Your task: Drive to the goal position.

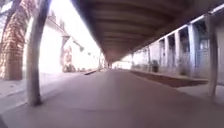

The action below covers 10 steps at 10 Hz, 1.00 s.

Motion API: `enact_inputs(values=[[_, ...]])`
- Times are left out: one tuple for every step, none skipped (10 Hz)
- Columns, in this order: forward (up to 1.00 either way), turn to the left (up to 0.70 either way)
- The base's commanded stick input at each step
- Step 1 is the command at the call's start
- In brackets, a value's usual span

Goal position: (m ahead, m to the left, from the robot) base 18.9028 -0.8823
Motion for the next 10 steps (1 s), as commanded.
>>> enact_inputs(values=[[0.85,0.0],[0.85,0.0],[0.85,0.0],[0.85,0.0],[0.85,0.0],[0.85,0.0],[0.85,0.0],[0.85,0.0],[0.85,0.0],[0.85,0.0]])
